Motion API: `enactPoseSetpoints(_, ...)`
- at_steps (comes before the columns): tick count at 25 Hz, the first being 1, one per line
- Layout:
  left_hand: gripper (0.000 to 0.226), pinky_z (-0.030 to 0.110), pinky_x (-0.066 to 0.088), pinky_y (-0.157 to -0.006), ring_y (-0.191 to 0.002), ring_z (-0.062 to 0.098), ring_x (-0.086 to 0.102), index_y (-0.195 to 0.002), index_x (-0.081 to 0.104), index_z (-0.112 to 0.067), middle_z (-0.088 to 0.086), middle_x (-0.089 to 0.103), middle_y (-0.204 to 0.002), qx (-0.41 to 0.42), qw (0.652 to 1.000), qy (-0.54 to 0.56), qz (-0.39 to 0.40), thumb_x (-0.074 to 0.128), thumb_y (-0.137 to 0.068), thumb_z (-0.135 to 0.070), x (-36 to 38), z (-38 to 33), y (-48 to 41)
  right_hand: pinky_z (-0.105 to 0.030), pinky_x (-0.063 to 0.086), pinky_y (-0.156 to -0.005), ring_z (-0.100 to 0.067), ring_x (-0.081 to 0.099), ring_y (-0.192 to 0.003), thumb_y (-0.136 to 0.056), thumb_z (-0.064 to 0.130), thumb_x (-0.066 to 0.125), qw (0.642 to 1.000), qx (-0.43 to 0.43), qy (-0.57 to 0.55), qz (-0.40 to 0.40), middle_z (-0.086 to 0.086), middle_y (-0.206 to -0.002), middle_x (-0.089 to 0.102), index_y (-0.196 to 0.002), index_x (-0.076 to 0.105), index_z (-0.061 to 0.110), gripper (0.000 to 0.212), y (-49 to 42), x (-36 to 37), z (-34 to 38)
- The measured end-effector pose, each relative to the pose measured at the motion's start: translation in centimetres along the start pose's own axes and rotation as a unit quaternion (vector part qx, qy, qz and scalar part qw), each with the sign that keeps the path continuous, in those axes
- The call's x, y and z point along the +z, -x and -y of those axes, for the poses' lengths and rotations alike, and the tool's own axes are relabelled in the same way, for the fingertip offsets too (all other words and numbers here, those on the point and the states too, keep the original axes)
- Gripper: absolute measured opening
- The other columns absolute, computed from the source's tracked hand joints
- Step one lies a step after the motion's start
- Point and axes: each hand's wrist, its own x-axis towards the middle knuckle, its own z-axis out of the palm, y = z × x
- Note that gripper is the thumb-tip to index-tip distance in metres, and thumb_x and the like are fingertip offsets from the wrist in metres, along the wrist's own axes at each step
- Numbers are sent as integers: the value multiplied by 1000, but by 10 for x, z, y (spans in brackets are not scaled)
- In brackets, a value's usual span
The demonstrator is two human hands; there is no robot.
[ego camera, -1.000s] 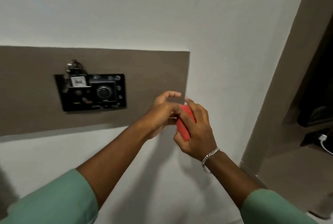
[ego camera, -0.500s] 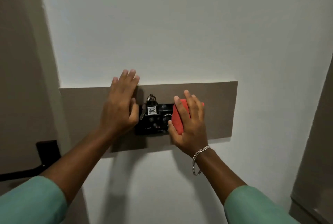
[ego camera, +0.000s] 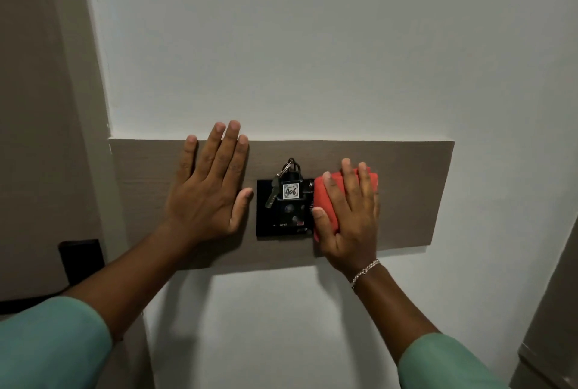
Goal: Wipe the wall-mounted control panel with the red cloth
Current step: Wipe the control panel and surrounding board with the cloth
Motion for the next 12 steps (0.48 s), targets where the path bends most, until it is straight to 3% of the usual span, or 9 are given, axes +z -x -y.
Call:
enactPoseSetpoints(2, 79, 53, 3, -124, -154, 32, 5, -156, 11, -4, 17, 7, -165, 2, 1000, -3, -3, 34, -93, -46, 1, 0, 0, -62, 24, -119, -32, 21, -153, -101, 48, 34, 999, 39, -4, -6, -7, -160, 34, -145, 46, 27, 51, -3, 6, 15)
enactPoseSetpoints(7, 79, 52, 0, -124, -154, 32, 5, -156, 10, -4, 17, 6, -165, -1, 1000, -9, -6, 34, -93, -46, 1, 0, -1, -66, 31, -112, -34, 33, -148, -100, 41, 42, 995, -97, -12, 17, -12, -154, 43, -138, 56, 28, 42, -4, -8, -16)
enactPoseSetpoints(10, 78, 50, 0, -125, -154, 31, 4, -156, 9, -4, 16, 4, -165, -25, 1000, -15, -8, 32, -94, -45, 2, -6, 3, -60, 21, -121, -31, 31, -149, -99, 41, 45, 1000, -20, -15, 5, -11, -155, 44, -135, 59, 31, 40, -6, -2, 3)
enactPoseSetpoints(12, 78, 50, 0, -124, -154, 30, 3, -156, 8, -4, 15, 2, -165, -23, 1000, -17, -10, 32, -94, -46, 3, -5, 3, -61, 23, -119, -31, 31, -148, -98, 41, 46, 998, -57, -14, 7, -11, -154, 46, -134, 60, 30, 40, -9, -1, 4)
